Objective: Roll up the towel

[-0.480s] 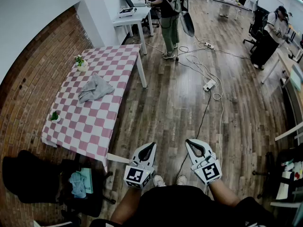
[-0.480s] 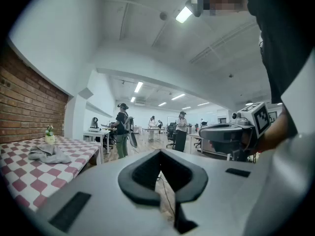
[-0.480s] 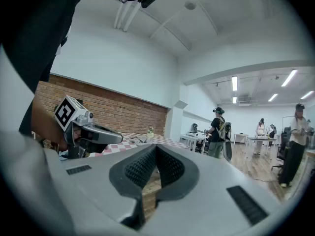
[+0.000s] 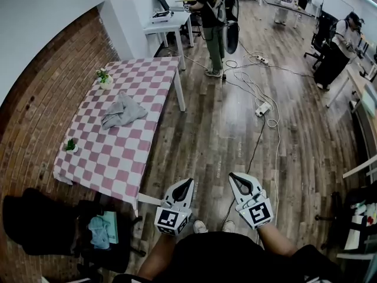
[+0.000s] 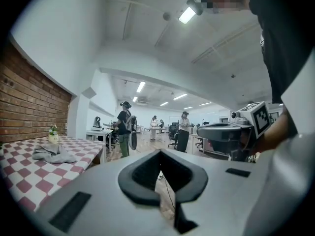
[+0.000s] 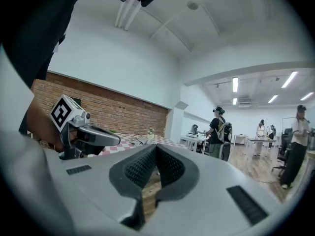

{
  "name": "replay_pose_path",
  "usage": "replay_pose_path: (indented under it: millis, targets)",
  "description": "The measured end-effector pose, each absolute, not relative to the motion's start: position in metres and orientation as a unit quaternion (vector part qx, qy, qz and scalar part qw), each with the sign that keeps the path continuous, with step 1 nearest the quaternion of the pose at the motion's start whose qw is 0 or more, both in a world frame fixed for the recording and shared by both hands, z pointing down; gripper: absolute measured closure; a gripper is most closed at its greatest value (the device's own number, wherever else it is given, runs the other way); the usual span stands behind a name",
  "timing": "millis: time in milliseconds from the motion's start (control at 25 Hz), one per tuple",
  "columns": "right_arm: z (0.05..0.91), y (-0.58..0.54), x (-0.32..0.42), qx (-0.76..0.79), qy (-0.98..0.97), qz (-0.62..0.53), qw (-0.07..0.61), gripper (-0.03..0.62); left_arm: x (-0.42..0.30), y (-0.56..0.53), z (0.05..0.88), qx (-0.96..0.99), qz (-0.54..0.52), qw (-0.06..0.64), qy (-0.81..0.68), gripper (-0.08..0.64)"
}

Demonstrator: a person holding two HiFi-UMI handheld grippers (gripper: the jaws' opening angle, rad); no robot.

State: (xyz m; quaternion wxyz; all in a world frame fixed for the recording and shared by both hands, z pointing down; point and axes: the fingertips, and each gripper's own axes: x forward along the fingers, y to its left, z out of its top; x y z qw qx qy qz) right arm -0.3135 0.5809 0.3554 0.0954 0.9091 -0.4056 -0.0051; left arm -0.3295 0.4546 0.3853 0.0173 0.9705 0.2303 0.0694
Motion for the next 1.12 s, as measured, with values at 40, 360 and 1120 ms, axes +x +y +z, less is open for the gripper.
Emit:
replay_pose_path:
  millis: [40, 360, 1120]
  targets:
    - [0.356, 0.58, -0.314, 0.91, -0.404, -0.002, 0.095, 0.595, -0.33, 0.452, 0.385, 0.97, 0.068, 0.019, 0.231, 0.563]
    - [0.36, 0.565, -0.313, 0.918, -0.386, 0.007, 0.085, 0.594, -0.332, 0.428, 0.391, 0.972, 0.068, 0.023, 0.225, 0.563]
    - [0.35, 0.521, -0.305, 0.937, -0.342, -0.027, 0.071, 0.0, -0.332, 0.355, 0.398, 0.985, 0.056, 0.049, 0.154, -0.034]
